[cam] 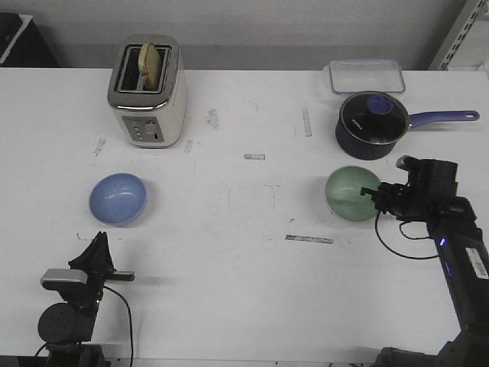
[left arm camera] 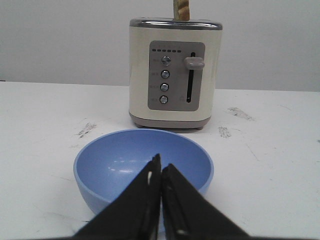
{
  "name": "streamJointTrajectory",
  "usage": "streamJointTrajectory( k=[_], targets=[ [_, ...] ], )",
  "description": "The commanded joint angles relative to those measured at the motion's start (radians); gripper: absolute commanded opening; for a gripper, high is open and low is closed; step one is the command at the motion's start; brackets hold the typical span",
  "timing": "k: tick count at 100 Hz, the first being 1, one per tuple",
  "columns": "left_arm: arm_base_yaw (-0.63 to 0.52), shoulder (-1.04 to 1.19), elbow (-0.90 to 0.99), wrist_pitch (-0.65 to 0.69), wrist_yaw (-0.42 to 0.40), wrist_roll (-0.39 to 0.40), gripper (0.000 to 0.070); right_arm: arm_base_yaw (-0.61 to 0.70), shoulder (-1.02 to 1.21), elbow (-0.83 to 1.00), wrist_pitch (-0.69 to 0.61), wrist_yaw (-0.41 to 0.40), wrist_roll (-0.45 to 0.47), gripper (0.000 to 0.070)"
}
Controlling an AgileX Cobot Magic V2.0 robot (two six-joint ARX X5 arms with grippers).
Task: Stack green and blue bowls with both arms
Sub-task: 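Grip the green bowl rim and slide it toward the table center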
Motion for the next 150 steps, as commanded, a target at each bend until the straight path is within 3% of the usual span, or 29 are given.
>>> streamJointTrajectory(
  k=[1,19,42,56,116,122,132,150],
  targets=[
    [0.002,-0.002,-0.022,0.015,0.002,0.008,0.0001,0.059,0.006,0.019,0.012,-0.003,0.088,0.001],
    [0.002,-0.002,-0.022,0.015,0.002,0.008,0.0001,0.256,0.024,0.018,0.081,0.012,0.204,0.0009],
    [0.002,-0.002,-0.022,0.015,0.002,0.008,0.0001,0.485,0.056,0.018,0.135,0.177,0.343,0.0008],
    [0.002,-0.002,-0.022,0.015,0.002,0.008,0.0001,0.579,0.098,0.018,0.153,0.204,0.379,0.0008],
    [0.002,-0.002,-0.022,0.015,0.002,0.008,0.0001,0.68,0.213,0.018,0.223,0.203,0.413,0.0016],
    [0.002,-0.002,-0.022,0.015,0.002,0.008,0.0001,0.684,0.213,0.018,0.226,0.204,0.413,0.0055],
    [0.002,-0.002,-0.022,0.015,0.002,0.008,0.0001,0.685,0.208,0.018,0.234,0.204,0.412,0.0209],
    [0.002,-0.002,-0.022,0.015,0.002,0.008,0.0001,0.685,0.152,0.018,0.243,0.212,0.396,0.0262]
  ],
)
